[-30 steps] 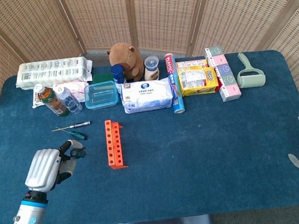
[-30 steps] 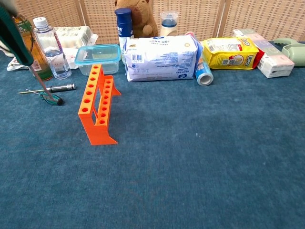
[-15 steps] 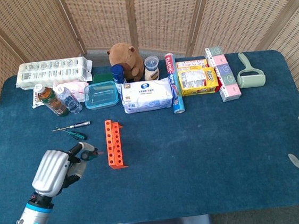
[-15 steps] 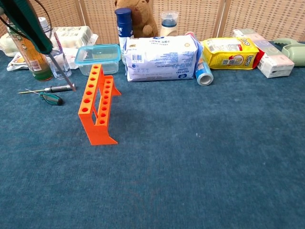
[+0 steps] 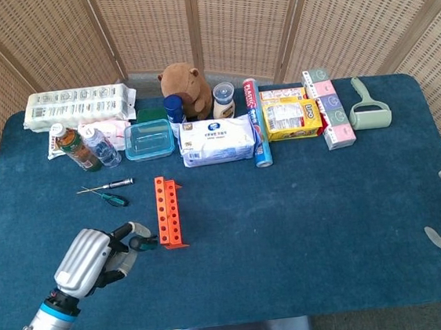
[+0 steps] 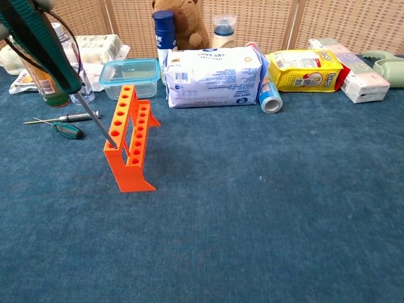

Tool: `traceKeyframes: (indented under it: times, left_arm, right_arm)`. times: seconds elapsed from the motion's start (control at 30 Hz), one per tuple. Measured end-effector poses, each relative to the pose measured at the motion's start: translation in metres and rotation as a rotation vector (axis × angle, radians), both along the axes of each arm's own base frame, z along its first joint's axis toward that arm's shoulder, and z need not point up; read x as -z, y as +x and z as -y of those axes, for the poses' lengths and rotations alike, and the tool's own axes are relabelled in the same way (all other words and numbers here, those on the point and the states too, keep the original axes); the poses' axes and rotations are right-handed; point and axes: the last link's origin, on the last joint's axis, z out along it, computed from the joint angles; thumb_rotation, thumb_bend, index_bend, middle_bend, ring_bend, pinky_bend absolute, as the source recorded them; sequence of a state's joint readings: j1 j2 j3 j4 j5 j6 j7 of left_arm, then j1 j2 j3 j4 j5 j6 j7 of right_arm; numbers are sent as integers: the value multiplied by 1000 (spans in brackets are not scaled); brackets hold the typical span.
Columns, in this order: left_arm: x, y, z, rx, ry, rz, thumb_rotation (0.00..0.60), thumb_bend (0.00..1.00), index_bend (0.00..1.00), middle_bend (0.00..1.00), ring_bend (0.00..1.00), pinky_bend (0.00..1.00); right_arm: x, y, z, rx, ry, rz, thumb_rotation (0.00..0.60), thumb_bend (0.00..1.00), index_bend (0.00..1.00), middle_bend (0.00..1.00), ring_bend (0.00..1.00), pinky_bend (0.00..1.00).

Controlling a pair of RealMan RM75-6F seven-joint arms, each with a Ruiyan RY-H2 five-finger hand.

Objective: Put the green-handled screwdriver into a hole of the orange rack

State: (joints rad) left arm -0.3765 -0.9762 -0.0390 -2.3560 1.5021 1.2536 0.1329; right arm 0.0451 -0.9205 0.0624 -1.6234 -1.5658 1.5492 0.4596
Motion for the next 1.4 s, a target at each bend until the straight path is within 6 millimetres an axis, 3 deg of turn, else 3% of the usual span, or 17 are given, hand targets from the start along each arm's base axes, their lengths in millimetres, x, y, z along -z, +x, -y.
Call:
traceKeyframes:
  times: [0.4, 1.4]
  left_arm:
    - [-9, -6, -3, -22, -2, -12, 600, 474, 419, 1000, 953, 988]
    - [3, 0, -16, -51, 16, -19, 600, 473, 418, 1000, 953, 988]
  right_arm:
    - [-1, 0, 0, 2, -4, -1, 600, 322, 70, 27, 8, 47]
    - [-3, -1, 0, 5, -5, 9, 600, 322, 69, 27, 9, 47]
